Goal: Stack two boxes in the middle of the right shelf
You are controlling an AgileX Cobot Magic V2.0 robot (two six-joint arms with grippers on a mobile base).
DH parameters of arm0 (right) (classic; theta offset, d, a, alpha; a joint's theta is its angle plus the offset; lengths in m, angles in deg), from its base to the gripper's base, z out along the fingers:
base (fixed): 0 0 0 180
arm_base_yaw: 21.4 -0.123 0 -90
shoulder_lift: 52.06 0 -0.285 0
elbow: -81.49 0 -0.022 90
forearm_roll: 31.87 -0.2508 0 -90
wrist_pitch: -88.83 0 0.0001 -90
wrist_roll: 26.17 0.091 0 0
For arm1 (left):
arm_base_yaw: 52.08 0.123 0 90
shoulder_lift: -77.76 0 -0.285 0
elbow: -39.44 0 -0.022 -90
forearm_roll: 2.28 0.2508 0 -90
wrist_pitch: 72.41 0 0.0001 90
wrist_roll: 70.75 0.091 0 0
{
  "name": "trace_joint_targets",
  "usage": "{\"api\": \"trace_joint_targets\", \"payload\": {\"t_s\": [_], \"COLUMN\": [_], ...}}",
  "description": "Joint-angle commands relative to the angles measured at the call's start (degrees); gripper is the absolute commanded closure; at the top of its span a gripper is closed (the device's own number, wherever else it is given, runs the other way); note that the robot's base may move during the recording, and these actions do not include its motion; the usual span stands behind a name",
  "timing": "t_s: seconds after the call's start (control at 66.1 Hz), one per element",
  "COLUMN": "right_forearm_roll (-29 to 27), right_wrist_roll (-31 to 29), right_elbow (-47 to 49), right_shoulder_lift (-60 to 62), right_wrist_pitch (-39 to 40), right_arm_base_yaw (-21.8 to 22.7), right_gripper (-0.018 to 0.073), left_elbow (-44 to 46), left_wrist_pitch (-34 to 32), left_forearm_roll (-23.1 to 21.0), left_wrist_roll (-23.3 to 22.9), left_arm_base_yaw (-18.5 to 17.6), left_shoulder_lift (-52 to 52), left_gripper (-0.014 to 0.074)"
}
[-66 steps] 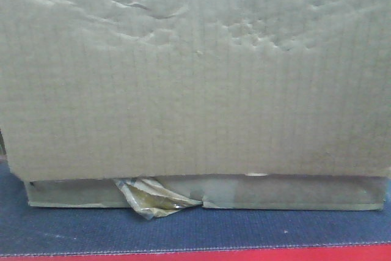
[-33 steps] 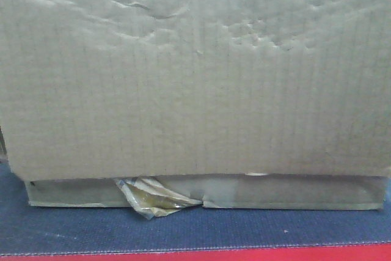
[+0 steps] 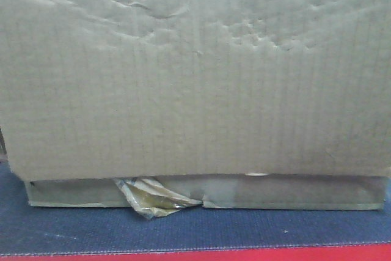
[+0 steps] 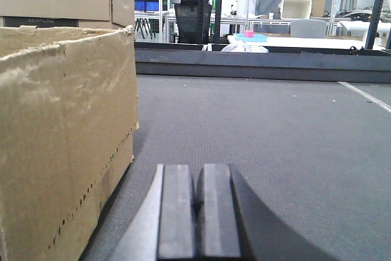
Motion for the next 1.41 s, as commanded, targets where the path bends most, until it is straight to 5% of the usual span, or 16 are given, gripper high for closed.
{"api": "trace_joint_targets", "payload": {"t_s": [0.0, 0.151, 0.318, 0.469, 0.711, 0.938, 1.104, 1.391], "right_forearm_roll": [-0.3, -0.3, -0.3, -0.3, -0.3, -0.3, -0.3, -0.3], "right_wrist_roll": [-0.2, -0.2, -0.2, -0.2, -0.2, -0.2, -0.2, -0.2], "right_elbow": [0.0, 0.0, 0.0, 0.0, 0.0, 0.0, 0.0, 0.0], "right_shoulder_lift": [0.2, 0.2, 0.2, 0.2, 0.2, 0.2, 0.2, 0.2], "right_wrist_pitch": [1.4, 1.4, 1.4, 1.4, 1.4, 1.4, 1.4, 1.4], "right_arm_base_yaw": [0.2, 0.2, 0.2, 0.2, 0.2, 0.2, 0.2, 0.2], "right_gripper": [0.0721, 0.0721, 0.0721, 0.0721, 0.0721, 0.0721, 0.0721, 0.0721], "left_elbow": [0.5, 0.5, 1.0, 3.2, 13.9, 30.7, 43.4, 49.7], "left_wrist_pitch": [-0.1, 0.0, 2.3, 2.8, 2.4, 5.3, 6.1, 6.1], "left_forearm_roll": [-0.2, -0.2, -0.9, -1.1, 7.3, 9.1, 16.1, 25.7], "left_wrist_roll": [-0.2, -0.2, -0.2, -1.3, -14.6, -25.9, -33.3, -45.9], "left_arm_base_yaw": [-0.3, -0.3, -0.3, -0.3, -0.3, -1.8, -9.6, -33.5], "left_shoulder_lift": [-0.5, -0.5, -0.5, 0.8, 5.0, 7.7, 8.0, 7.5], "left_gripper": [0.0258, 0.0365, 0.0707, 0.0708, 0.0708, 0.0708, 0.0708, 0.0708]}}
